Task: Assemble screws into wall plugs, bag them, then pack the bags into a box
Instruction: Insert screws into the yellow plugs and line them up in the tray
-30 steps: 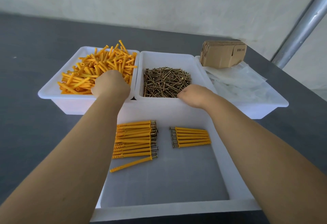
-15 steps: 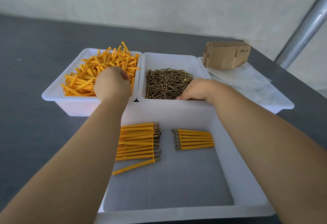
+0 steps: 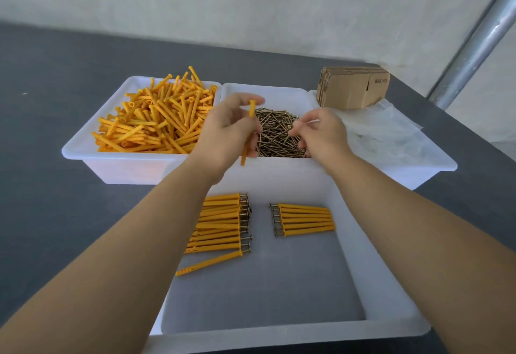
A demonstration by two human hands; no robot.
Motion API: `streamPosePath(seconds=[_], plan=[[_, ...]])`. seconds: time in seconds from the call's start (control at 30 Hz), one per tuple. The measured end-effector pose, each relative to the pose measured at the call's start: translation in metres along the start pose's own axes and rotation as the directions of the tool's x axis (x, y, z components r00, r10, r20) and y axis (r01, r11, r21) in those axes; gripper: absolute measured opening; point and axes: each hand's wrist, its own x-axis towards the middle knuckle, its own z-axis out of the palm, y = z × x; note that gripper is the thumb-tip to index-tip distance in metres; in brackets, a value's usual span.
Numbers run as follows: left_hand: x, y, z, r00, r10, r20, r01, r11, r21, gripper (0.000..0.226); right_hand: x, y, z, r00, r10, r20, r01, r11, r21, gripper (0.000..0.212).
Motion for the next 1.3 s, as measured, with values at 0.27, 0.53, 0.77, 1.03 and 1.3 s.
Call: streamPosePath(seconds=[0.27, 0.53, 0.77, 1.03, 1.3], plan=[[-0.009, -0.01, 0.015, 0.858, -0.395, 0.328, 0.305, 0.906, 0.294, 0.031, -0.024, -0.016, -0.018, 0.969, 0.234, 0.075, -0.217, 0.672, 0.708, 0.008], [-0.011, -0.012, 0.02, 0.852, -0.397, 0.341, 0.337, 0.914, 0.224, 0.031, -0.042, -0.008, -0.008, 0.987, 0.156, 0.04, -0.139, 0.701, 0.7, 0.007], [-0.009, -0.013, 0.019, 0.842, -0.389, 0.374, 0.324, 0.919, 0.226, 0.031, -0.044, -0.008, -0.01, 0.993, 0.119, 0.017, -0.098, 0.715, 0.693, 0.007], [-0.008, -0.006, 0.024, 0.956, -0.191, 0.224, 0.175, 0.98, 0.091, 0.018, -0.051, -0.014, -0.009, 0.987, -0.116, -0.107, 0.147, 0.927, 0.346, 0.036], [-0.028, 0.002, 0.04, 0.78, -0.14, 0.61, -0.188, 0.878, 0.441, 0.008, -0.048, -0.007, -0.018, 0.967, 0.028, -0.255, 0.068, 0.931, 0.358, 0.031]])
